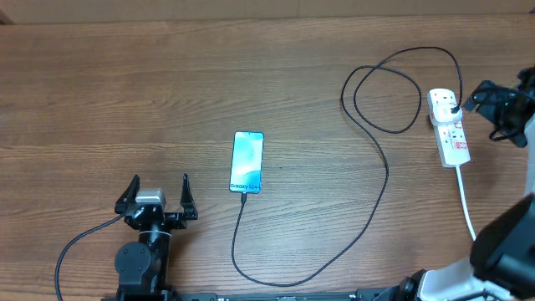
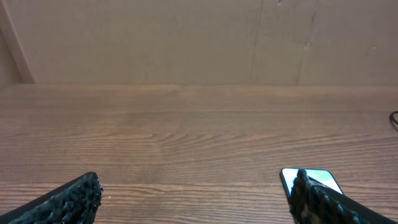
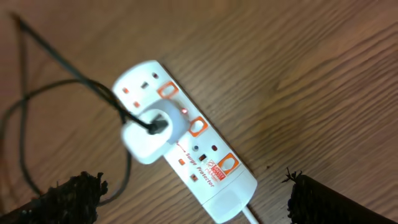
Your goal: Plug charger to phone and switch on socket
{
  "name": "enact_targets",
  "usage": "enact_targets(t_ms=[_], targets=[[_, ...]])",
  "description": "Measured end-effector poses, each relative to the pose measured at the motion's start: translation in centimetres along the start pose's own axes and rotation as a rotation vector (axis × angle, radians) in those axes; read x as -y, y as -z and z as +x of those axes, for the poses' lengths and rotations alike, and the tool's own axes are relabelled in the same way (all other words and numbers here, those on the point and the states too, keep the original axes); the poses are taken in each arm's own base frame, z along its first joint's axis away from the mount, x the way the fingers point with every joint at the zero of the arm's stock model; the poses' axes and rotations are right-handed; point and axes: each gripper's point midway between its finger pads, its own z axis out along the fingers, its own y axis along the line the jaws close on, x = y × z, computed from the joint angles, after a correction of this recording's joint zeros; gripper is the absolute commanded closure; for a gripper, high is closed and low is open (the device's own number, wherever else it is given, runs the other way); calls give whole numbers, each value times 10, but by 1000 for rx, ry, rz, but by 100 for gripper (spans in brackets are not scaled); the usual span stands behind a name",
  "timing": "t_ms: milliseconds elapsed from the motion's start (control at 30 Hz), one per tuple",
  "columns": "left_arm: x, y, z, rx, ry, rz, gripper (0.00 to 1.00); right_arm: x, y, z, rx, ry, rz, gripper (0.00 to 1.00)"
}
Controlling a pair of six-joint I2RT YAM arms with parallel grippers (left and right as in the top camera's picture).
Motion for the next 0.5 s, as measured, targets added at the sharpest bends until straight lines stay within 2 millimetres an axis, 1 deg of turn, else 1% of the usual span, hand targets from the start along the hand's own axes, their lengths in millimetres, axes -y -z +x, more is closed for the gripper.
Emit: enact_targets(t_ms=[100,200,233,400,500], targets=[[0,0,0,0,0,0,0,-11,31,-9,78,19,-26,0],[0,0,0,0,0,0,0,-29,72,-14,173,54,-68,0],[0,0,0,0,0,0,0,-32,77,-15,185,58,-74,0],[0,0,0,0,0,0,0,-59,124,-11,286,117,-141,0],[0,0,0,0,0,0,0,-71,146,-8,331,143,-174,0]])
